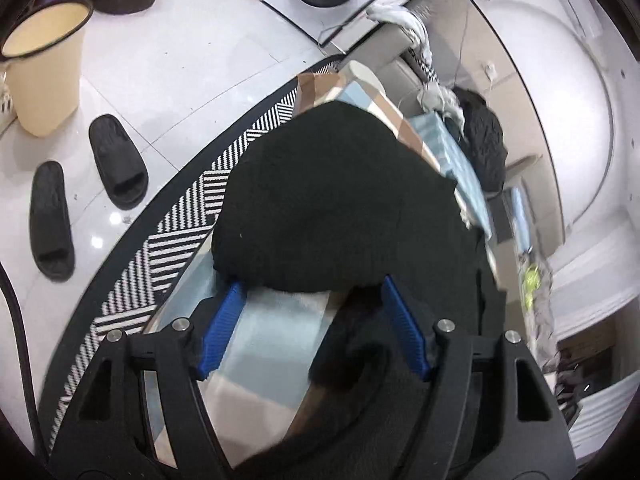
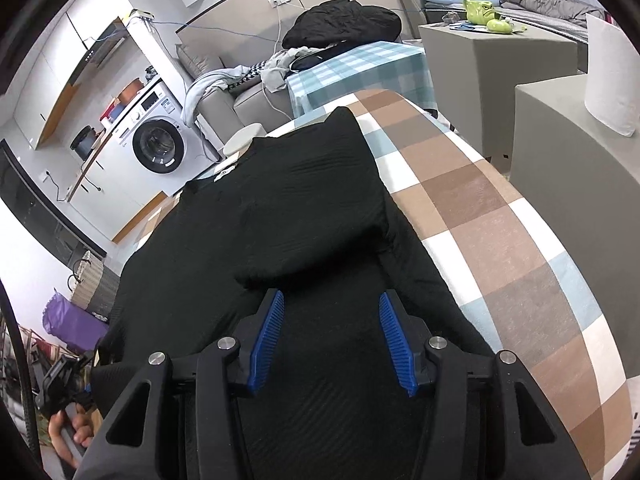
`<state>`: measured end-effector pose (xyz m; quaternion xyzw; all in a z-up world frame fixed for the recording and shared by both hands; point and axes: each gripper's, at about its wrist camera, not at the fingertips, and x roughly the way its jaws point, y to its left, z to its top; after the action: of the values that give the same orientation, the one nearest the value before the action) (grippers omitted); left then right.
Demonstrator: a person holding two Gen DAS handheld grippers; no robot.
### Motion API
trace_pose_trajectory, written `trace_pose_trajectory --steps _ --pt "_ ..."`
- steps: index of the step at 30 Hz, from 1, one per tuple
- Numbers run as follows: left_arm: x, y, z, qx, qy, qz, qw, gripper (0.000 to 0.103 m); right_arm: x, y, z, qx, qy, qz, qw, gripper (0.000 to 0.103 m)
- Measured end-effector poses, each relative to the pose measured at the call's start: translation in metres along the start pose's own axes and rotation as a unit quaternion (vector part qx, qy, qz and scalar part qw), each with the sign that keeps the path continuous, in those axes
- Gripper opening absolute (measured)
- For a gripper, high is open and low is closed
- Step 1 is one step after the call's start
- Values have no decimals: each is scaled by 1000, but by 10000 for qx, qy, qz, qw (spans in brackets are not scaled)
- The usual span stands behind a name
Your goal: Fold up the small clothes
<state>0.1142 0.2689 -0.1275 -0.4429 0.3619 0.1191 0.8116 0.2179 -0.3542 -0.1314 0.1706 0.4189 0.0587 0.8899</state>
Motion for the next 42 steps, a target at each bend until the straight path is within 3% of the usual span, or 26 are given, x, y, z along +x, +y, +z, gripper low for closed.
trace_pose_trajectory --steps 5,6,7,9,12,14,16,19,20,21,23,24,25,26,28,35,39,42 --pt "13 -4 12 -168 -133 30 9998 66 -1 2 -3 -58 -2 -63 10000 55" --pt "16 -3 15 -178 -171 88 9997 55 -1 2 -4 -65 -1 -76 9999 55" --pt "18 -2 18 -175 -196 154 9995 33 -1 1 -4 -63 7 -88 9999 55" --pt "23 -3 22 -106 -219 334 9991 5 1 1 -5 -58 29 -98 9999 55" --pt "22 -16 31 209 -565 705 9957 3 2 -1 -7 -52 46 -116 9999 55" --pt "19 -40 36 686 -850 972 9893 3 0 -3 -8 -10 26 -102 9999 55" --pt "12 -74 38 1265 -1232 1152 9775 2 -2 -5 -8 18 7 -106 9999 55" --pt "13 -150 30 2522 -1494 799 9527 2 -5 -8 -11 79 4 -132 9999 55" --pt "20 -179 19 3036 -1350 451 9421 2 -6 -9 -12 75 11 -147 9999 55" --pt "30 -203 7 3504 -989 47 9314 3 -7 -10 -12 65 9 -173 9998 55" --pt "52 -236 -21 4130 -257 -398 9095 4 -8 -11 -12 51 0 -225 9997 55" --pt "62 -244 -34 4316 28 -508 9007 14 -8 -12 -13 53 2 -256 9997 55" --pt "69 -248 -44 4426 206 -469 8953 30 -8 -12 -13 68 6 -254 9997 55" --pt "72 -248 -52 4479 234 -427 8927 38 -9 -13 -13 92 2 -242 9997 55" --pt "71 -240 -58 4401 201 -477 8965 57 -11 -14 -13 83 -13 -240 9997 55" --pt "58 -178 -42 3670 99 -29 9302 58 -7 -18 -13 111 20 -160 9998 55" --pt "37 -130 -41 3440 -75 316 9384 59 -11 -21 -13 42 55 -106 9999 55" --pt "13 -95 -48 3304 -186 594 9418 65 -22 -29 -15 -46 76 -128 9999 60"
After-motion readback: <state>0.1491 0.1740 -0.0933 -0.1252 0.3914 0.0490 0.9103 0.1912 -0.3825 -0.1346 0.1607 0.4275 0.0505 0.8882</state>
